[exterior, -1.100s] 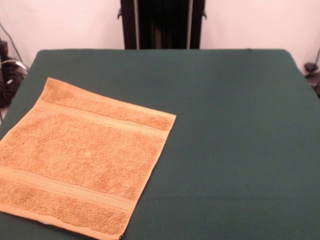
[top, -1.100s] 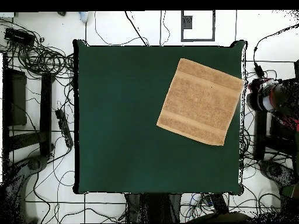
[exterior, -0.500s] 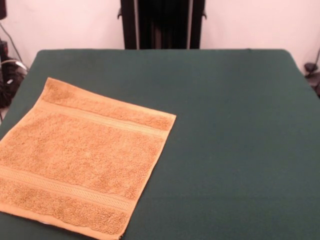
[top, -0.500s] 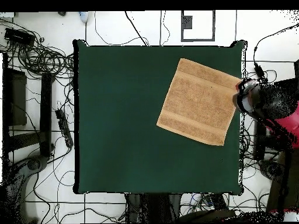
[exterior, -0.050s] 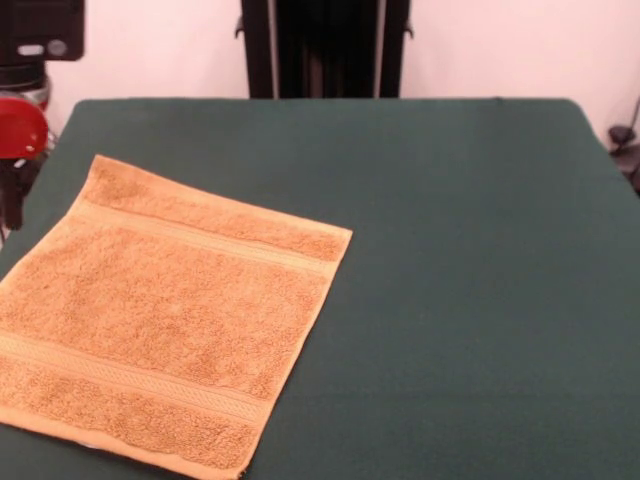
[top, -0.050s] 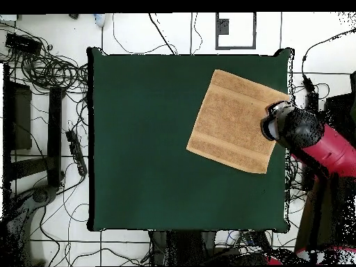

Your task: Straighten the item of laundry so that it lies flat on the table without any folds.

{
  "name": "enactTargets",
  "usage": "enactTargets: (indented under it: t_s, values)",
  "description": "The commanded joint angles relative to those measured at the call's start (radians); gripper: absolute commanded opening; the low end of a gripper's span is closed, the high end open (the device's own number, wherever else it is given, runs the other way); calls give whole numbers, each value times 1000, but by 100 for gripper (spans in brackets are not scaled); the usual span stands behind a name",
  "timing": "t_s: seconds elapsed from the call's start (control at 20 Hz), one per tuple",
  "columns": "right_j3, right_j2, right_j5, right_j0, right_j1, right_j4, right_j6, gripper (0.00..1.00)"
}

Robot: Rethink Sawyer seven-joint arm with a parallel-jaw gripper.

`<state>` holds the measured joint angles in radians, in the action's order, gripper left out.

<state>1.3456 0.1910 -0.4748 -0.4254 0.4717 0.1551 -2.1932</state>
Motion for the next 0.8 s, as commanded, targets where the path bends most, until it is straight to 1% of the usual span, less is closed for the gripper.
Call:
enactTargets:
  t_s: [0.05,0.3,0.45,0.8]
  values:
    - [249,-11,106,47,-55,64,-309,100]
    - [289,-51,178,14,-76,64,-278,100]
    - [295,-70,206,-5,-94,67,-259,100]
    - [302,-104,237,-47,-114,62,-216,100]
